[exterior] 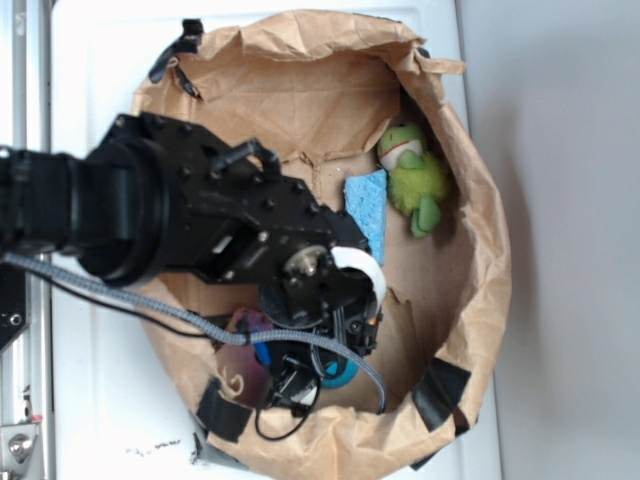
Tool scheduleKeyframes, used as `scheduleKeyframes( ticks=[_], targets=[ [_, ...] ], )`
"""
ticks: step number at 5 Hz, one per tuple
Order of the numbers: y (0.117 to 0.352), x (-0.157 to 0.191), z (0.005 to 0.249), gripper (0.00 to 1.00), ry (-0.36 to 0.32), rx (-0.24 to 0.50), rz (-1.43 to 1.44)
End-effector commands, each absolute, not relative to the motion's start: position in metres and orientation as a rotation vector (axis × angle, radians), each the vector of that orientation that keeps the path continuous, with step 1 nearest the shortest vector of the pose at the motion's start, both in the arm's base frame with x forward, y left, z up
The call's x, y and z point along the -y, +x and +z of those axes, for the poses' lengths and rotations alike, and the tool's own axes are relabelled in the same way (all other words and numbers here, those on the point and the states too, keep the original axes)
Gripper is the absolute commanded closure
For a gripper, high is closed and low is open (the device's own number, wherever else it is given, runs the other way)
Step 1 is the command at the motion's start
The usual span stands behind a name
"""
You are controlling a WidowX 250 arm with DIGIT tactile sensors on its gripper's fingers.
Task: Grab the blue ball.
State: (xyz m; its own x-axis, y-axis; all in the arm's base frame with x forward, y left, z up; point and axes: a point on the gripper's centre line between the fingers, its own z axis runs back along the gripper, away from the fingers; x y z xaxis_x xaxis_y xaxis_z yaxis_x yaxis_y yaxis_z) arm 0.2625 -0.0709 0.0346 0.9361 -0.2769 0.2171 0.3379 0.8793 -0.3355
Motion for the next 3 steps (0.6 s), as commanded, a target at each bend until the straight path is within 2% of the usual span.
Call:
scheduleKeyframes(
  ticks=[1,2,3],
  targets=[
    [0.285,0.041,0.097,1.0,-0.349,0.275,-0.241],
    [0.284,0.012,0.133,1.0,-0.331,0.308,-0.208],
    [0.279,-0.003,0.159,1.0,-0.267,0.316,-0.193]
  ],
)
